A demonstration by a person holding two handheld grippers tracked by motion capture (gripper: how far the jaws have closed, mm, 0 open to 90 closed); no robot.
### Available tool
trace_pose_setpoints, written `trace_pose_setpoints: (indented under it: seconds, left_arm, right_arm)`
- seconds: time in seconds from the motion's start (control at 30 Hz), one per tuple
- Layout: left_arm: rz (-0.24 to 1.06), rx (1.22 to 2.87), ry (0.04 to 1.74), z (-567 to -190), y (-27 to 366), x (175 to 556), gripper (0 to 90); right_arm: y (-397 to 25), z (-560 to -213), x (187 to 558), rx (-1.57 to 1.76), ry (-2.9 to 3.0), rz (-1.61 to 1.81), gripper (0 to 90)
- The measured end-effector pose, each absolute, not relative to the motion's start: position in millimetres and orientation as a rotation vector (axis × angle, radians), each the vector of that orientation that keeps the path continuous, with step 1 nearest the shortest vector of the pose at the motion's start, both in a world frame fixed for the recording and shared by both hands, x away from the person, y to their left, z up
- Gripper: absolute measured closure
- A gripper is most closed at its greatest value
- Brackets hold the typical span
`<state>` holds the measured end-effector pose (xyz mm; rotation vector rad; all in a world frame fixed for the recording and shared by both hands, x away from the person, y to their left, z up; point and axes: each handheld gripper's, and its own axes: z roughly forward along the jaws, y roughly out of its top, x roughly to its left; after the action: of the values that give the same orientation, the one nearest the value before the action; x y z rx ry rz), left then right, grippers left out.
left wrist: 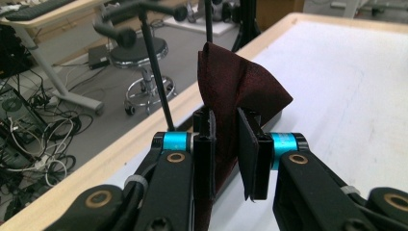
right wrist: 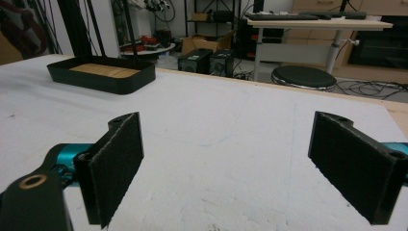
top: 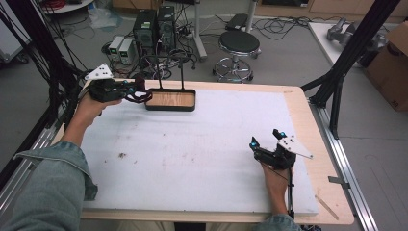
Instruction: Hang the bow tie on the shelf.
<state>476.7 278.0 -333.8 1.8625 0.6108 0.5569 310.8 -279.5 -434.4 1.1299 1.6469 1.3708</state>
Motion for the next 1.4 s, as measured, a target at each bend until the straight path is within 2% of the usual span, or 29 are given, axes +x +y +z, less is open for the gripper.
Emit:
trace_pose_setpoints:
  seconds: [1.4]
  left_arm:
    - [0.613, 1.610, 0.715, -311.2, 283.3, 504.4, 77.4]
  right_arm:
    - [-280.2, -434.5, 311.3, 1.134, 1.650, 1.381, 11.3]
